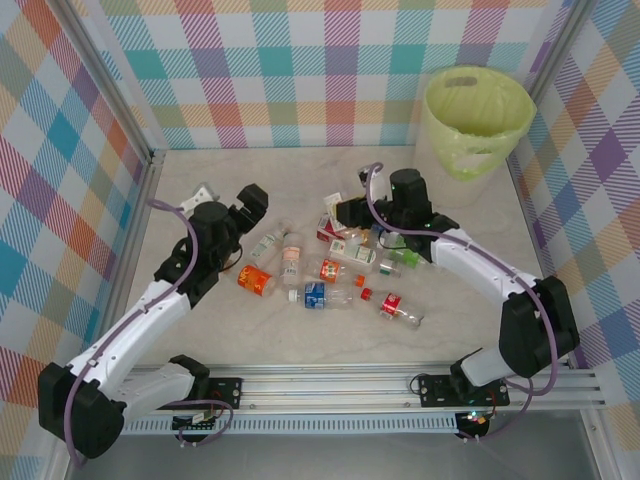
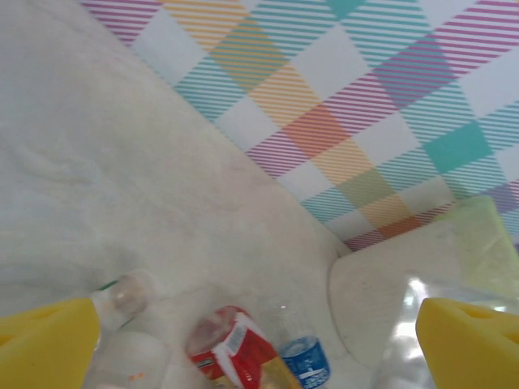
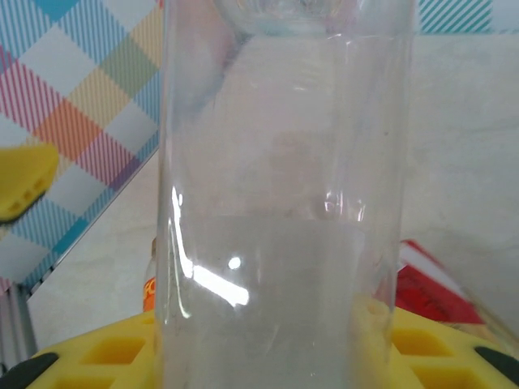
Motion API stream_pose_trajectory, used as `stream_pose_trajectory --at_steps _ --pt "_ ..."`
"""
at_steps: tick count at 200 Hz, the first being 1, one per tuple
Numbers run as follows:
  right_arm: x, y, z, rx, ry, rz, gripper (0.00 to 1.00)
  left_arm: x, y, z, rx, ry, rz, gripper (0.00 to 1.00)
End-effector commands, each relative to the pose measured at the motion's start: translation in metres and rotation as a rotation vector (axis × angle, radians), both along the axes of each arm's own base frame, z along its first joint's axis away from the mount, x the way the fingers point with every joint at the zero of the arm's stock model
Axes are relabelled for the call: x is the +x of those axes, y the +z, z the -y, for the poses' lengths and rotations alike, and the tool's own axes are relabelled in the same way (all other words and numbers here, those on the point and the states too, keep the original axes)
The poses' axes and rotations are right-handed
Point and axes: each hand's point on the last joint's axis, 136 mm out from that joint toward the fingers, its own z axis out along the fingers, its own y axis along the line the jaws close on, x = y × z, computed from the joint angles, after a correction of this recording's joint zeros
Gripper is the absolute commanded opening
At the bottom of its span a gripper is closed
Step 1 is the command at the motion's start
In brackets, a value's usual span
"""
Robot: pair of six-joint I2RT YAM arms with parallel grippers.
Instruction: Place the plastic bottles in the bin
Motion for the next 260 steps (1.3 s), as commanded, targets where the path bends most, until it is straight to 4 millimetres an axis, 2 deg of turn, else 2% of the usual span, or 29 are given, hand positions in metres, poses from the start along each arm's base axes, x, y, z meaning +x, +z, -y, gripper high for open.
stream_pose_trajectory --at_steps 1,41,75,115,161,193,218,260 --pt "0.025 0.045 0.016 -0.011 -0.072 0.132 0.45 -0.010 -0.017 -0.022 -0.024 0.091 -0.042 1.00" --pt "0.067 0.082 0.048 -0.016 -0.171 0.170 0.45 -0.026 -0.044 -0.032 -0.019 0.108 -0.126 1.00" --pt "0.101 0.116 0.077 -0.029 -0.228 0.220 0.45 -0.031 -0.061 -0.034 -0.047 0.104 -0.187 1.00" --pt "0.138 0.156 0.125 -0.052 -0.344 0.285 0.46 -0.033 -0.061 -0.036 -0.067 0.099 -0.175 1.00" --pt "0.174 0.189 0.179 0.020 -0.479 0.325 0.47 -0.031 -0.061 -0.035 -0.079 0.093 -0.166 1.00" --pt "0.199 0.195 0.223 0.065 -0.641 0.331 0.48 -0.030 -0.064 -0.034 -0.085 0.089 -0.175 1.00" --pt "0.215 0.193 0.251 0.020 -0.753 0.353 0.49 -0.030 -0.072 -0.033 -0.087 0.086 -0.204 1.00" --pt "0.236 0.164 0.279 -0.184 -0.856 0.331 0.51 -0.035 -0.094 -0.030 -0.079 0.068 -0.279 1.00"
